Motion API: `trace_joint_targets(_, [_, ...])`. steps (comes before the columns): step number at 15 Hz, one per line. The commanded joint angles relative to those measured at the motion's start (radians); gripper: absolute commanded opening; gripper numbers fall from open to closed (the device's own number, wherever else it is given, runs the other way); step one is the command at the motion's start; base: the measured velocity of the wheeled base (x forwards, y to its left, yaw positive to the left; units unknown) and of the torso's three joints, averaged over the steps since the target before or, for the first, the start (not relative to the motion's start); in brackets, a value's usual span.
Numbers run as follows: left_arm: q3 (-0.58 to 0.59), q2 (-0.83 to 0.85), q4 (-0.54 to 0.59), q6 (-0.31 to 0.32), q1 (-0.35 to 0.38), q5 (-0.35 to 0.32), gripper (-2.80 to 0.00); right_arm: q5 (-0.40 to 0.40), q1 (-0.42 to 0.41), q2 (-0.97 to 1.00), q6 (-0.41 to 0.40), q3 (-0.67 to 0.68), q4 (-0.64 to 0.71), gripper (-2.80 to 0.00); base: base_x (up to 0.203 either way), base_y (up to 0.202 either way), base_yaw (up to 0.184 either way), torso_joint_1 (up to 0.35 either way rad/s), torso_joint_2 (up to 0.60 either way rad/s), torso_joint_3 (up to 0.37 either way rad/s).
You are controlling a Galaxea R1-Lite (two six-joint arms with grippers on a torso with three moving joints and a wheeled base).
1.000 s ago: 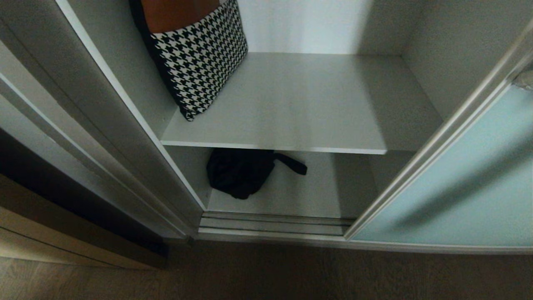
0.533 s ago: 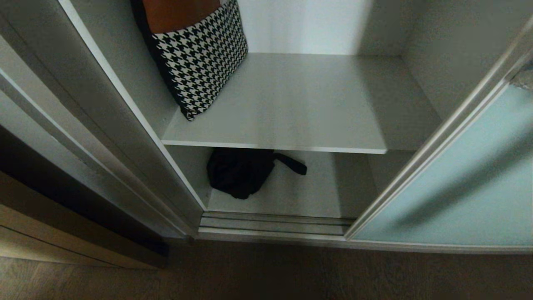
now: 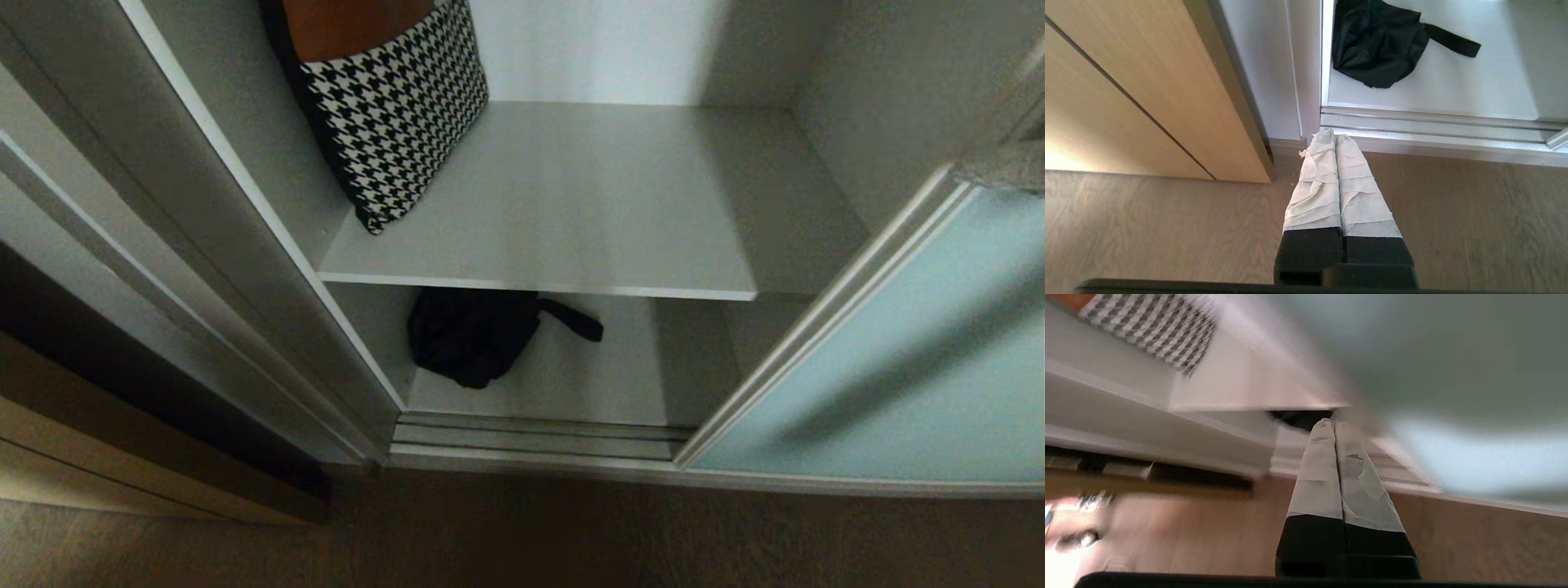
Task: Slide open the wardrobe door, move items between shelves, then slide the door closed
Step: Close the door
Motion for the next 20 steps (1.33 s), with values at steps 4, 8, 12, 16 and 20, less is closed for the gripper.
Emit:
trace_joint_targets(4, [0.000,0.002,0.000,0.000,-0.001,0.000,-2.80,0.002,0.180,-0.025,-0.010,-0.010,0.004,-2.80,0.000,0.000,0.000,0.000,0.00,0.000])
trace_joint_targets(8, [0.000,0.002,0.000,0.000,-0.001,0.000,-2.80,0.027,0.192,-0.160,-0.009,0.004,0.015,-2.80,0.000,0.000,0.000,0.000,0.00,0.000])
trace_joint_targets(12, [0.000,0.002,0.000,0.000,0.000,0.000,-2.80,0.020,0.030,-0.219,-0.009,0.000,0.017,-2.80,0.000,0.000,0.000,0.000,0.00,0.000])
trace_joint_targets(16, [0.000,0.002,0.000,0.000,0.001,0.000,-2.80,0.019,-0.081,-0.203,-0.011,-0.019,0.013,-2.80,0.000,0.000,0.000,0.000,0.00,0.000])
trace_joint_targets(20, [0.000,0.002,0.000,0.000,0.001,0.000,-2.80,0.018,-0.112,-0.151,-0.002,-0.018,0.006,-2.80,0.000,0.000,0.000,0.000,0.00,0.000])
